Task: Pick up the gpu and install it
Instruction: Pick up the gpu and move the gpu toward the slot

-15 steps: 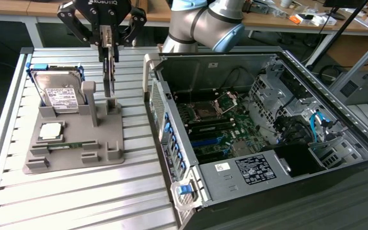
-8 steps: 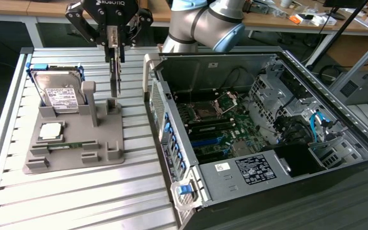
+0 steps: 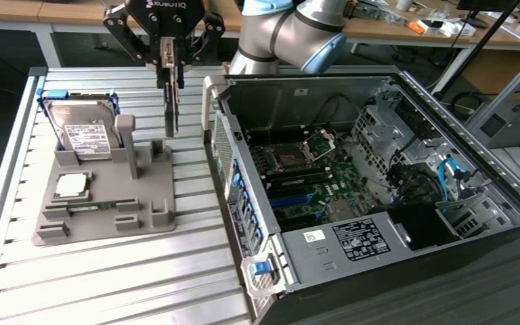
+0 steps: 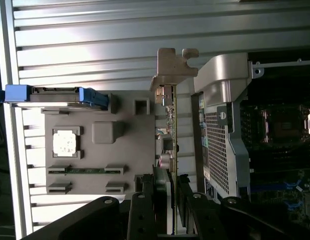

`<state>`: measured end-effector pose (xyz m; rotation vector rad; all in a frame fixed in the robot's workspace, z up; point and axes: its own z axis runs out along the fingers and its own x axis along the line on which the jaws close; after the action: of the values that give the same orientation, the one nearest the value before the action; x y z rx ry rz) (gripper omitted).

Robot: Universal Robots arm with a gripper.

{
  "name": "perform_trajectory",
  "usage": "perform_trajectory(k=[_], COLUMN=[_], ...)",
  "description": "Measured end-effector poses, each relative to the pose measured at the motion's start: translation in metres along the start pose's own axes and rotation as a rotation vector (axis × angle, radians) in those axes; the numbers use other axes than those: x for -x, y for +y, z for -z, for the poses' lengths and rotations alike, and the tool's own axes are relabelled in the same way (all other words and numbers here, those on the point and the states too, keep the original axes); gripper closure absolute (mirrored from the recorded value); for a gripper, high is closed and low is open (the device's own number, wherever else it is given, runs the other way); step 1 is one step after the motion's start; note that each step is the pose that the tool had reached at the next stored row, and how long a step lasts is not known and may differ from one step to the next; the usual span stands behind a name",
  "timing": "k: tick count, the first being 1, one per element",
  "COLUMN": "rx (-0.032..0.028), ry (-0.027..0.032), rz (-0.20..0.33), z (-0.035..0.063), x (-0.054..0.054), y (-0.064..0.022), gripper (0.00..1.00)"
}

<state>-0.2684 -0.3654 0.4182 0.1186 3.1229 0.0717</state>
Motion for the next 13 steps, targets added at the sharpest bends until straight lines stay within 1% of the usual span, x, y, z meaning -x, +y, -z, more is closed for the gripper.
perform_trajectory(k=[13], rx=[-0.0026], ry=[-0.0002], rz=[0.0], z=[-0.0006], x=[0.016], y=[0.0012], gripper=[0.7])
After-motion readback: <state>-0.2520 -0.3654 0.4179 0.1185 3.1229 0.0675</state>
